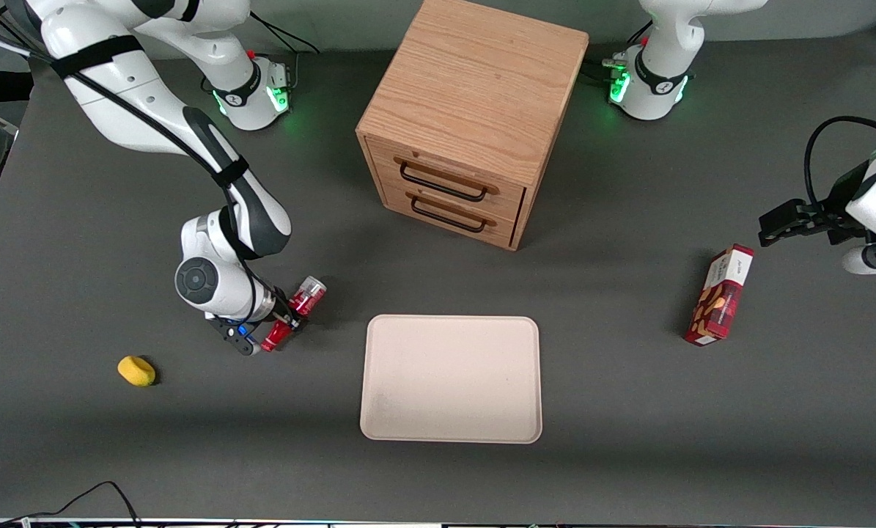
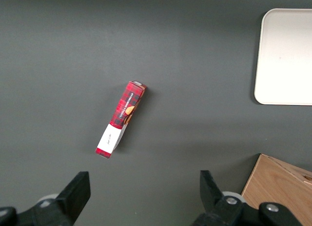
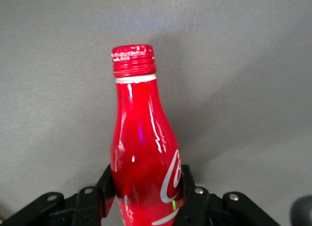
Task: Place coke bottle on tray
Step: 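Lift the held bottle and carry it over the cream tray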
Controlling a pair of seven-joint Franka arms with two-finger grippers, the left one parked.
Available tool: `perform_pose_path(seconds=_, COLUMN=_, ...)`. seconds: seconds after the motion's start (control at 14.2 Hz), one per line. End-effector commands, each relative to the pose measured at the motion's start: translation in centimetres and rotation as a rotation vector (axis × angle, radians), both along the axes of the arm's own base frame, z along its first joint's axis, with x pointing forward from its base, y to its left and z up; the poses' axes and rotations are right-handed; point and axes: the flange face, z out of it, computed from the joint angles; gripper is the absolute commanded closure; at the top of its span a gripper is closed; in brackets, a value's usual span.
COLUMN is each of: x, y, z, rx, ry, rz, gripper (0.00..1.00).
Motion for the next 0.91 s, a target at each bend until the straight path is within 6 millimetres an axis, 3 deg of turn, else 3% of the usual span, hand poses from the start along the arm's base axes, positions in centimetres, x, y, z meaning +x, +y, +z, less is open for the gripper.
perform_pose_path(seconds=0.0, x=0.3, y=0.0, z=10.1, rx=-0.033, ry=-0.003, rz=0.082, gripper=1.00)
perform_pose_path(seconds=0.35, x=1.6, y=-1.1, z=27.3, rx=0.009, ry=0.058, rz=0.393, gripper=1.00)
perform_pose_path(seconds=0.49, x=1.5, y=-1.0, z=32.5, rx=0.032, ry=0.064, rz=0.492, gripper=1.00)
perform_pose_path(seconds=0.63, x=1.4, y=0.2, z=35.9, rx=0.094, ry=0.021, rz=0.529, gripper=1.00)
perform_pose_path(seconds=0.77, x=1.5, y=1.9, z=36.5, rx=0.188, ry=-0.002, rz=0.540, gripper=1.00)
perform_pose_path(seconds=0.84, x=1.4, y=4.0, z=36.2, rx=0.222, ry=-0.001, rz=0.557, gripper=1.00)
